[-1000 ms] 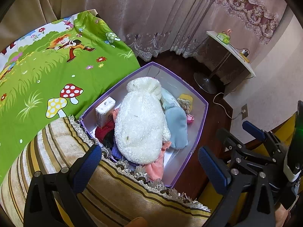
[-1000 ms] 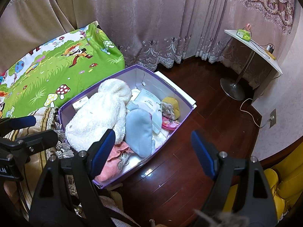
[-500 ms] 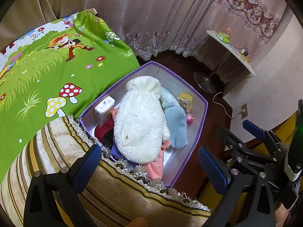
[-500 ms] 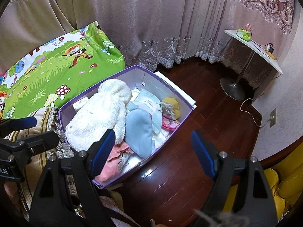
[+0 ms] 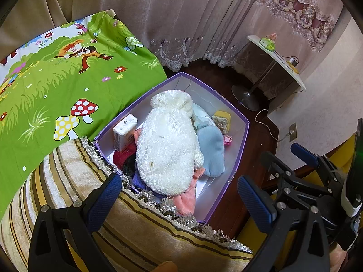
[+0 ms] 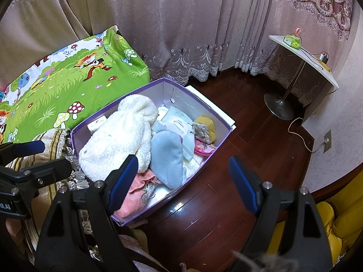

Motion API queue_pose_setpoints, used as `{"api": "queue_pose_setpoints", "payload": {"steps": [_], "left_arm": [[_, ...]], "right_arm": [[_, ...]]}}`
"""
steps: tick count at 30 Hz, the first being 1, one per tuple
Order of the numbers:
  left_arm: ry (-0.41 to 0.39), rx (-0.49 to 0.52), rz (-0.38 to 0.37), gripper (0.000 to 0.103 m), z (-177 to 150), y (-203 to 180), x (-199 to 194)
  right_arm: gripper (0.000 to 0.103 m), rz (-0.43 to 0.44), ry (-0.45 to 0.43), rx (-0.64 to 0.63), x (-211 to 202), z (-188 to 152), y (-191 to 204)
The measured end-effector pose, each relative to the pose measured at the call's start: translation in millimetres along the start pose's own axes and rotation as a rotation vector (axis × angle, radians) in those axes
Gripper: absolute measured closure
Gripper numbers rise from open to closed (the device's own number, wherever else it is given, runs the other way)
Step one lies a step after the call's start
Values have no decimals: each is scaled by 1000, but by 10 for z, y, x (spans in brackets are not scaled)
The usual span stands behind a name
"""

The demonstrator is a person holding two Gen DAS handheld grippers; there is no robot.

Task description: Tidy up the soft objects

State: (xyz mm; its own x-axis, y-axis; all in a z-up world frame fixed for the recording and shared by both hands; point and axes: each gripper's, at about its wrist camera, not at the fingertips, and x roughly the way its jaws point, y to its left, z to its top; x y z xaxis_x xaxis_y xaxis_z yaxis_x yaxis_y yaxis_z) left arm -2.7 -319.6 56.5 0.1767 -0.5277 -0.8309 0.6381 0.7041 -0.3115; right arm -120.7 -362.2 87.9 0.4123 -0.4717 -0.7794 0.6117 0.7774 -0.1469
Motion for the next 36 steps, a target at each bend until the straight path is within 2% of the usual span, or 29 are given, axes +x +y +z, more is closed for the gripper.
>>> {"api": "queue_pose_setpoints", "payload": {"steps": [30,36], "left_arm": [[34,15,-12,0,-36,25,50],[26,30,-37,0,-52,10,28]], "right_arm": [[19,13,-1,4,2,-7,7],[19,14,1,6,11,-22,3]]}}
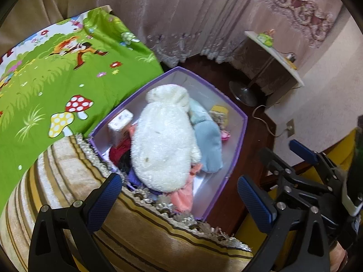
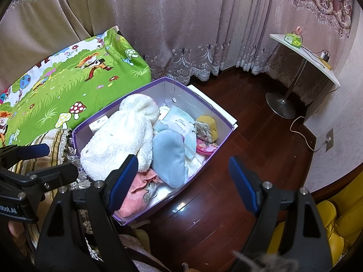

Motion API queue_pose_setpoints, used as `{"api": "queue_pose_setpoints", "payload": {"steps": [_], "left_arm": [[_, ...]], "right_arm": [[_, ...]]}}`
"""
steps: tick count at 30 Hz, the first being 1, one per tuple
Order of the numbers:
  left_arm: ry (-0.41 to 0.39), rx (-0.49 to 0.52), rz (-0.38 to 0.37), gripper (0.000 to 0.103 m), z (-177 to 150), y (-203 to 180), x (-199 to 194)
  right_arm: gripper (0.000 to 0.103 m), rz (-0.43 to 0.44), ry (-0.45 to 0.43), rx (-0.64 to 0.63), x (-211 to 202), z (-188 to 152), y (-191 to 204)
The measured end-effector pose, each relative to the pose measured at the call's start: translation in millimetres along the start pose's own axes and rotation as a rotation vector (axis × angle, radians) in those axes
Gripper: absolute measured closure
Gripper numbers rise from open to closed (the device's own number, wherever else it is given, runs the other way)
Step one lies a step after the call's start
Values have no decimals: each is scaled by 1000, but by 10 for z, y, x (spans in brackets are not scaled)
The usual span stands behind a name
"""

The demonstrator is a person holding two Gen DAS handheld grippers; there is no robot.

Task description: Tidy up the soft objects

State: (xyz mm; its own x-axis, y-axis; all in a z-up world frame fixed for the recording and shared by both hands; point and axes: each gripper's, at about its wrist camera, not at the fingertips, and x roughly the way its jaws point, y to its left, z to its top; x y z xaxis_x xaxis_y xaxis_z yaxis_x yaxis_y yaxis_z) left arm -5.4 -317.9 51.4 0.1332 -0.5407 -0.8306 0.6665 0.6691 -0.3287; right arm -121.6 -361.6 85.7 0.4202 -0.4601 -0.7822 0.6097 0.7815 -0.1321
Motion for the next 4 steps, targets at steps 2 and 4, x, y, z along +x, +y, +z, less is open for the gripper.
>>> {"api": "queue_pose_setpoints", "payload": {"steps": [2,4], "left_arm": [[-12,12,6,0,-1,-21,-16],[-8,20,-5,0,-2,-35,-16]], "right_arm": [[19,1,0,0,-1,-1,-1],[19,0,-1,1,-1,-1,-2]]}}
